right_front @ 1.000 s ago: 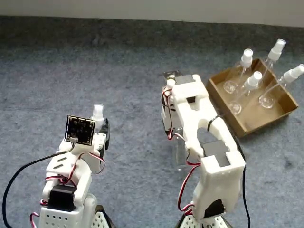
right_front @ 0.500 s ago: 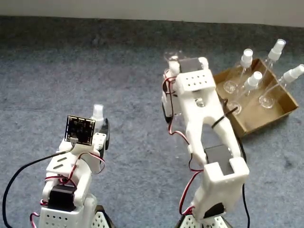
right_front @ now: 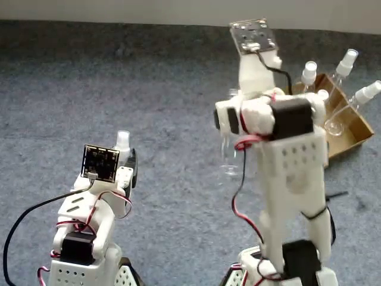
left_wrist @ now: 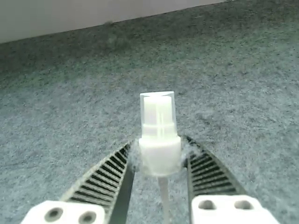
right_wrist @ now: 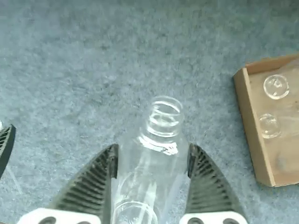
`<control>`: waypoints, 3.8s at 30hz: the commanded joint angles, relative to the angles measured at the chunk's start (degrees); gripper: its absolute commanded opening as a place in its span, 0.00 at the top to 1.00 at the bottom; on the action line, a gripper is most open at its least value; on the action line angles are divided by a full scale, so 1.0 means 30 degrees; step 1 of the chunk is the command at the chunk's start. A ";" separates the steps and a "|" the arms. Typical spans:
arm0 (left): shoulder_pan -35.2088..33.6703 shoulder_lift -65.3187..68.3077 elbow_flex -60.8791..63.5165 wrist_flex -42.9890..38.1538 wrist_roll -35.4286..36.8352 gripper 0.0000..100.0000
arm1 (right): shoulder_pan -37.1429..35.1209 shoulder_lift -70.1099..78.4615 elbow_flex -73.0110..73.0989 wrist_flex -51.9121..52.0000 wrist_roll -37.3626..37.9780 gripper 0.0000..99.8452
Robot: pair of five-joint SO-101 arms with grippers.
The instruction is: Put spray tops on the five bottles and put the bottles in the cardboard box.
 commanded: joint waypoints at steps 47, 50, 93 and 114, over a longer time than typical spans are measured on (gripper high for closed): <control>-0.0249 0.0747 -0.7839 0.4952 -0.1963 0.96 | -0.0190 -1.7480 3.0549 -2.4220 -0.0088 0.95; -0.0249 0.3209 -0.9480 0.5040 -0.2198 0.96 | -0.0571 -1.7421 3.0637 -2.4542 -0.0059 0.95; 0.3062 1.5370 -1.3465 -1.4652 0.3077 0.96 | -0.4029 -1.7509 3.9839 -3.7319 0.3897 0.96; 0.6725 1.6630 -1.3319 -1.5619 0.2901 0.96 | -0.4088 -1.7509 4.1304 -3.7465 0.3897 0.96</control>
